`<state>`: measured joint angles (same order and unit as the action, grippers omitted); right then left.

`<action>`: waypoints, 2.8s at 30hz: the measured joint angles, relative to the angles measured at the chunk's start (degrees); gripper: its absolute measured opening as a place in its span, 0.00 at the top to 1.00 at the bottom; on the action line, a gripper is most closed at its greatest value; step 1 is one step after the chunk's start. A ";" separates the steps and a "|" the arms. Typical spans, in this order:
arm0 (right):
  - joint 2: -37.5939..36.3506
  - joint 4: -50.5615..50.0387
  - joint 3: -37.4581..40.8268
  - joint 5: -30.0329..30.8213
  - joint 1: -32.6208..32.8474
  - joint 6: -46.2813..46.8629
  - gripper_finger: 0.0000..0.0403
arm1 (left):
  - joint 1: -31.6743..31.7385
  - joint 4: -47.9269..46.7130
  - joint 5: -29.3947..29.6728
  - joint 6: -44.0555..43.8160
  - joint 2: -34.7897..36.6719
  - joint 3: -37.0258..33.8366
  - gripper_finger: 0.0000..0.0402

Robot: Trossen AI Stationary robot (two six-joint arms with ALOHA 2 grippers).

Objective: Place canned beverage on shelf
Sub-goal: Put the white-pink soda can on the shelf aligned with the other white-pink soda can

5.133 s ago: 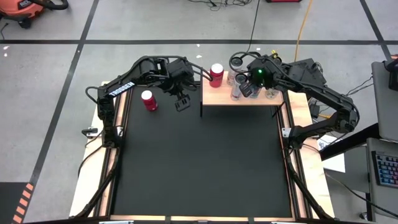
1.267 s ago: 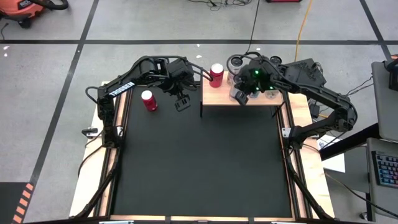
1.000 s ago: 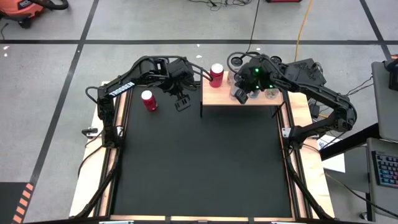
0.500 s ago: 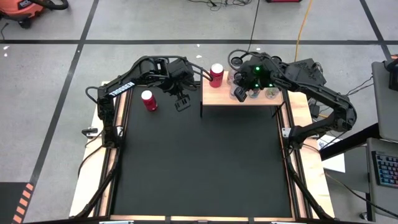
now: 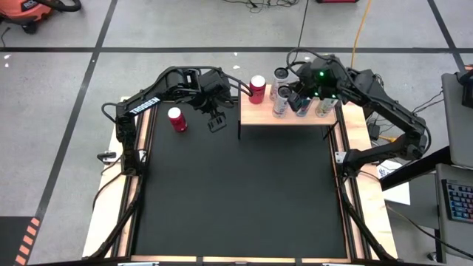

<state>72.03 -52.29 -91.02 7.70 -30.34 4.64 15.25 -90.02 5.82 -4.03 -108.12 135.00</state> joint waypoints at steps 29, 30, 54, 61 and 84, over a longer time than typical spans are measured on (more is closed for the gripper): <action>5.02 -3.20 -0.09 -0.31 -5.34 -0.38 1.00 | -0.02 0.00 0.02 0.33 0.00 0.00 0.23; 4.96 -3.57 -0.09 -0.33 -5.35 -0.01 1.00 | -0.01 0.00 0.02 0.31 0.00 0.00 0.23; 1.02 -0.20 -0.09 -4.98 -5.17 4.55 1.00 | -0.01 0.00 0.00 0.11 0.00 0.00 0.23; 0.79 -4.12 -0.09 -4.67 -6.55 4.55 1.00 | 0.00 0.00 0.00 0.00 0.00 0.00 0.23; 3.75 -8.09 -0.09 -1.92 -6.81 4.81 1.00 | -0.02 0.00 0.00 -0.08 -0.01 0.00 0.23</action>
<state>75.78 -60.37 -91.11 5.78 -37.15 9.45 15.22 -90.02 5.82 -4.11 -108.13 135.00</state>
